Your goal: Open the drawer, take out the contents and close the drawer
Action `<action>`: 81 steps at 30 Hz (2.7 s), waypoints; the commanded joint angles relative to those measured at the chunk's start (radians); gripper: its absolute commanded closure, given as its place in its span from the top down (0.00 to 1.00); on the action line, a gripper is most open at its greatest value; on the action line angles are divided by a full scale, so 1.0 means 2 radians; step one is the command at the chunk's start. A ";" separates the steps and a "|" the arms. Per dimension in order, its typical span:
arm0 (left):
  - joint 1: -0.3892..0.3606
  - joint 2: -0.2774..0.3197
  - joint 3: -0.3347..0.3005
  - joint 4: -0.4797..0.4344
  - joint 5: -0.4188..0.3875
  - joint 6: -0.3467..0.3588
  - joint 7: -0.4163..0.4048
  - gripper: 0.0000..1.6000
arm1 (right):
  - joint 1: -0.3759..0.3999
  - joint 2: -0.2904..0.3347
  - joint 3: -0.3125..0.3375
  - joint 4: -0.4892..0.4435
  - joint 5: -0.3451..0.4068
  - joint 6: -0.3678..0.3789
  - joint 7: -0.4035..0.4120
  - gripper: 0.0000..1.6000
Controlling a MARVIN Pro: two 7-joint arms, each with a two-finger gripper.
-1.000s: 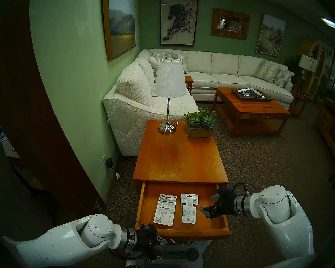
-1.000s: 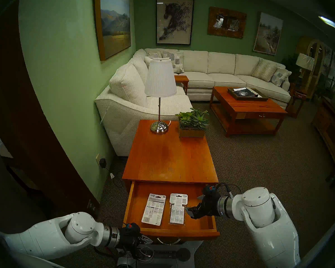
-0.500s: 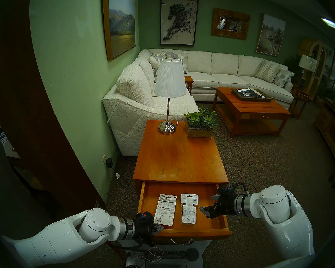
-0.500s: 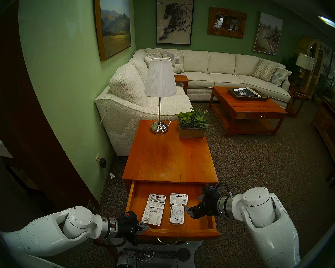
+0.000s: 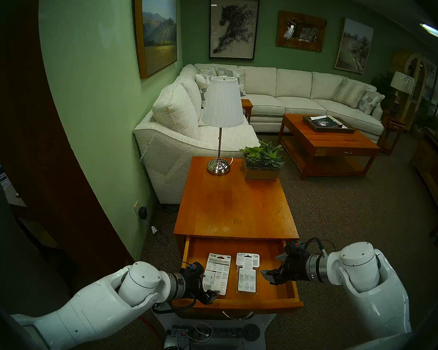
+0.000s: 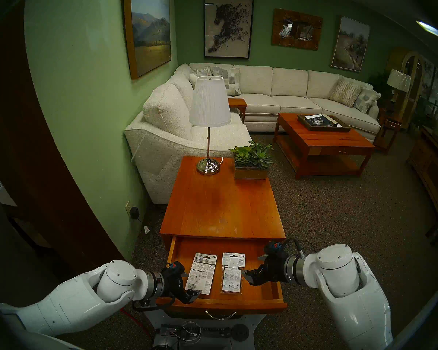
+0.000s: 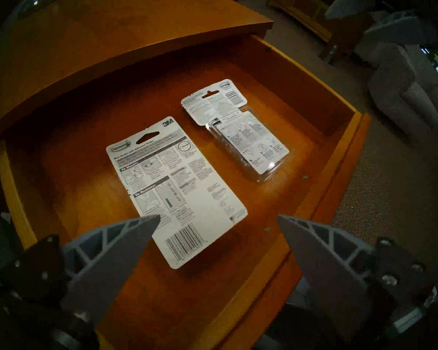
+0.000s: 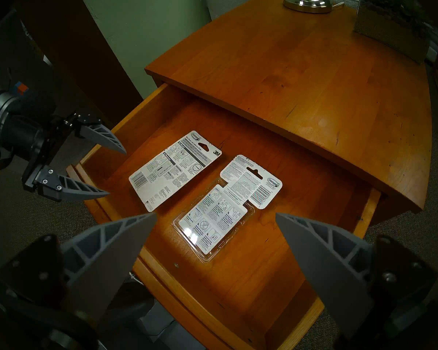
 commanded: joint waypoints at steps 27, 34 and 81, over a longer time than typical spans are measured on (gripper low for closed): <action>-0.093 -0.147 -0.001 0.121 -0.006 0.064 0.121 1.00 | 0.003 0.001 0.001 -0.014 0.002 0.001 0.000 1.00; -0.105 -0.160 -0.002 0.150 -0.009 0.066 0.116 1.00 | 0.003 0.001 0.001 -0.014 0.002 0.001 -0.001 1.00; -0.113 -0.151 -0.010 0.121 -0.040 0.085 0.049 0.00 | 0.003 0.002 0.000 -0.013 0.004 0.001 -0.002 1.00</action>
